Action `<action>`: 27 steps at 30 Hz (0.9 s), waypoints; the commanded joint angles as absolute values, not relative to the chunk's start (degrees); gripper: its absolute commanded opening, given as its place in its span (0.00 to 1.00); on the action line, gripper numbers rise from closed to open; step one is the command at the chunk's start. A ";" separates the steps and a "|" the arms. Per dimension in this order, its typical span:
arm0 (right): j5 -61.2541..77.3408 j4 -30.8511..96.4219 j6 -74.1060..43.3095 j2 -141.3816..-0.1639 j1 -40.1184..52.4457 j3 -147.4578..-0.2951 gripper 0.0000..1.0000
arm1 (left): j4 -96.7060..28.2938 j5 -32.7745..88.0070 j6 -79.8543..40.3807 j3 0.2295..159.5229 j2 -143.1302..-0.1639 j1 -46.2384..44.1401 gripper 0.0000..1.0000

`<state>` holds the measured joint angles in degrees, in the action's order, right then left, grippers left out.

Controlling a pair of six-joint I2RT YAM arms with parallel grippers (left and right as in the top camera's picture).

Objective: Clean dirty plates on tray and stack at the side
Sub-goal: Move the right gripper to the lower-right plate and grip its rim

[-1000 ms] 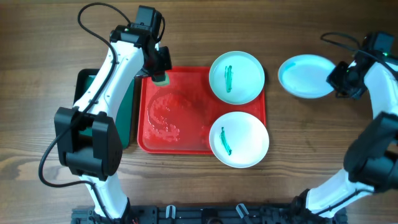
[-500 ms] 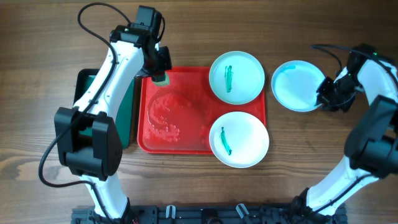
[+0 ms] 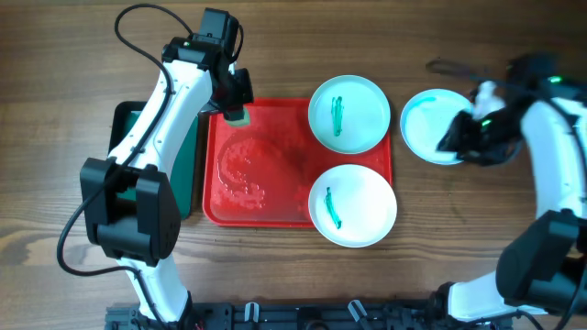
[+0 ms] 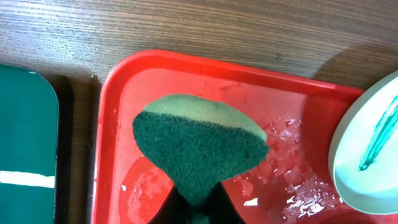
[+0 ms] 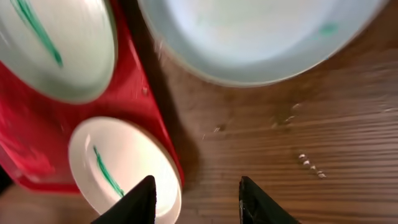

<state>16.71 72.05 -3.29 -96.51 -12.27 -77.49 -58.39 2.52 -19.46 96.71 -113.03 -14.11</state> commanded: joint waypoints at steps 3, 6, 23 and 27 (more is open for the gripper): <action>18.11 67.59 -2.79 -97.10 -4.45 -63.81 0.35 | -58.35 3.20 -20.21 97.30 -113.27 -13.91 0.04; 18.28 63.88 -4.71 -97.10 -1.72 -59.00 0.34 | -58.37 3.20 -20.21 97.30 -113.27 -13.91 0.04; 18.72 49.65 -4.84 -97.03 4.60 -50.68 0.04 | -58.39 3.20 -20.21 97.30 -113.27 -13.91 0.04; 18.68 49.74 -5.13 -96.47 4.60 -50.72 0.04 | -58.39 3.20 -20.21 97.30 -113.27 -13.91 0.04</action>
